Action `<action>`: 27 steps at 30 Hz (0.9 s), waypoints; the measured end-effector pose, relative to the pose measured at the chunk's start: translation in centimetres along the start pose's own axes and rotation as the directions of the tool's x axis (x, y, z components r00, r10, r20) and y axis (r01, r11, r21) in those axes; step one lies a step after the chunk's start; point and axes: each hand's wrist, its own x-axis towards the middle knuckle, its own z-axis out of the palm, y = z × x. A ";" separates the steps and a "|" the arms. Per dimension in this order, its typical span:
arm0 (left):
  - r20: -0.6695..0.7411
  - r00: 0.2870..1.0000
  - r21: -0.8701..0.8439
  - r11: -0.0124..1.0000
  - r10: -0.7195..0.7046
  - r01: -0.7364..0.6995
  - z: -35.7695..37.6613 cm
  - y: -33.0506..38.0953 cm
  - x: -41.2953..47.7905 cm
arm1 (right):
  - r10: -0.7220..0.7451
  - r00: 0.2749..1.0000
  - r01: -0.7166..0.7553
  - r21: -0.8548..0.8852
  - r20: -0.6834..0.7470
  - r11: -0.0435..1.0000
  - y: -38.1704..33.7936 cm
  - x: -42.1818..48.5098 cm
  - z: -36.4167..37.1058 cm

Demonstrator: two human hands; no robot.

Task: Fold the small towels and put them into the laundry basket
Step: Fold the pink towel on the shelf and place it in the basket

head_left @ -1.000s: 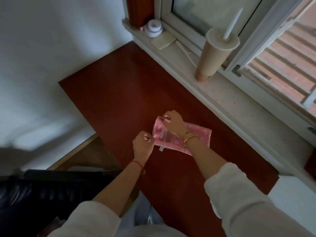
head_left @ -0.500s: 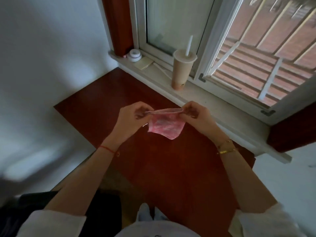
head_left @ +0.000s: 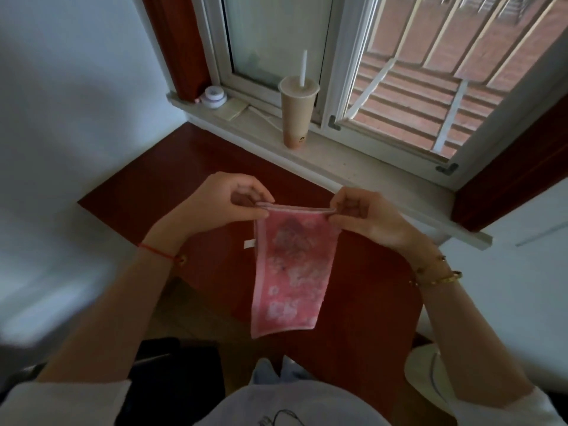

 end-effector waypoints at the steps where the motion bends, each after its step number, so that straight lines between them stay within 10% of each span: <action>1: -0.010 1.000 0.038 0.999 -0.027 0.027 0.8 -0.9 0.6 | 0.039 0.999 -0.040 -0.059 -0.014 0.997 1.1 0.5 0.0; 9: -0.211 0.928 0.155 0.926 -0.308 0.343 9.8 -10.0 3.8 | 0.197 0.963 -0.259 -0.421 -0.186 0.869 12.4 5.5 2.6; 27: 0.035 0.957 0.322 0.910 -0.288 0.262 18.5 -14.5 -6.8 | 0.267 0.963 -0.242 -0.515 -0.027 0.822 19.4 -4.9 9.8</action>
